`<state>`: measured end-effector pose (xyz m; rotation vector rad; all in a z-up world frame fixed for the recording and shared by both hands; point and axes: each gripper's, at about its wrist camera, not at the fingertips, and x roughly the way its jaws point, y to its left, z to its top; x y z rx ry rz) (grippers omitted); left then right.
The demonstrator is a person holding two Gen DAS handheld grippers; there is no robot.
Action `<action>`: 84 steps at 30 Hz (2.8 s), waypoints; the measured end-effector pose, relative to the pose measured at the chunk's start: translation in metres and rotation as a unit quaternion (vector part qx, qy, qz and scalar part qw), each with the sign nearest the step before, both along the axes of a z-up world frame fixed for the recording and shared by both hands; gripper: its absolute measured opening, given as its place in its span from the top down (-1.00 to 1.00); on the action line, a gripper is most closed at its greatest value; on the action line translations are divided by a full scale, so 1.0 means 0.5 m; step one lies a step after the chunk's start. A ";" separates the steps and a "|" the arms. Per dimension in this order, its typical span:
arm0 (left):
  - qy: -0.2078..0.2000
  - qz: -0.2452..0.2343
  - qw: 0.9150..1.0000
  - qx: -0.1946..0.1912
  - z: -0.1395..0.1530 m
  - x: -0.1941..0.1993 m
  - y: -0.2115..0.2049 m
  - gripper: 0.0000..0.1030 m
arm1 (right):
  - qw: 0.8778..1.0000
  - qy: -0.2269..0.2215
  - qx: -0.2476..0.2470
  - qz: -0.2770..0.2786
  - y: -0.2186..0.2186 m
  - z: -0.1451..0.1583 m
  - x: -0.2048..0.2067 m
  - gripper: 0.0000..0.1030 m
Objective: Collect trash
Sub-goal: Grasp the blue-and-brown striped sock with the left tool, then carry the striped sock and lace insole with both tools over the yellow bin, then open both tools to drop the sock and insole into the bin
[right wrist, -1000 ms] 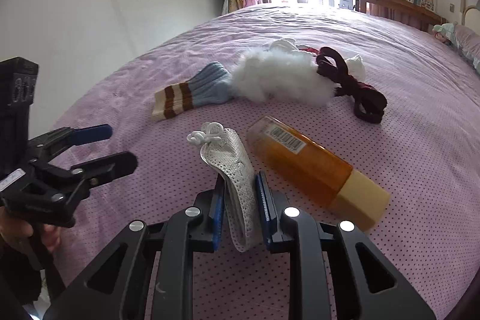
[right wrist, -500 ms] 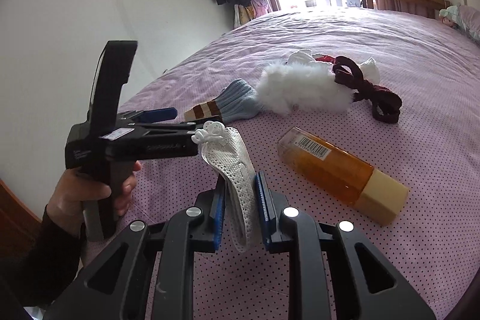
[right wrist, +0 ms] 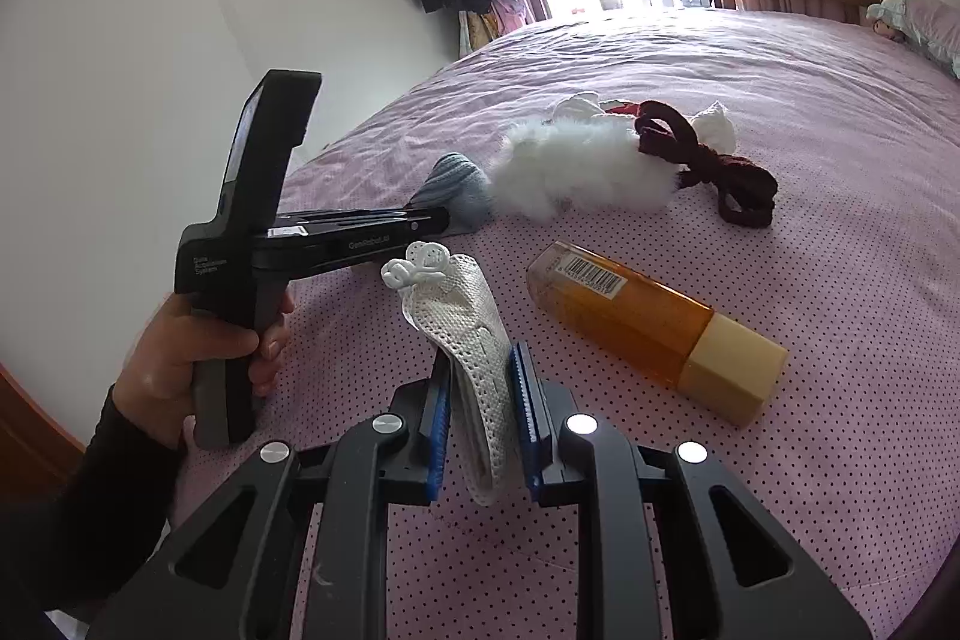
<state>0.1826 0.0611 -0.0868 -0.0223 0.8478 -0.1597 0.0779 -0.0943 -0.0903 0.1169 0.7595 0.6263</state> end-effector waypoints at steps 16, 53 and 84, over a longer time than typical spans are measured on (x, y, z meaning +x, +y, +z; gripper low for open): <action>-0.073 -0.047 0.994 -0.062 0.101 -0.279 -0.035 0.73 | 0.999 -0.025 0.018 -0.023 -0.075 0.047 -0.119 0.62; 0.058 -0.436 0.896 -0.063 -0.053 -0.657 -0.732 0.73 | 0.930 0.000 0.019 -0.368 -0.607 -0.069 -0.704 0.62; 0.224 -0.466 0.856 0.016 -0.329 -0.709 -0.946 -0.65 | 0.873 0.154 0.036 -0.462 -0.755 -0.313 -0.821 0.61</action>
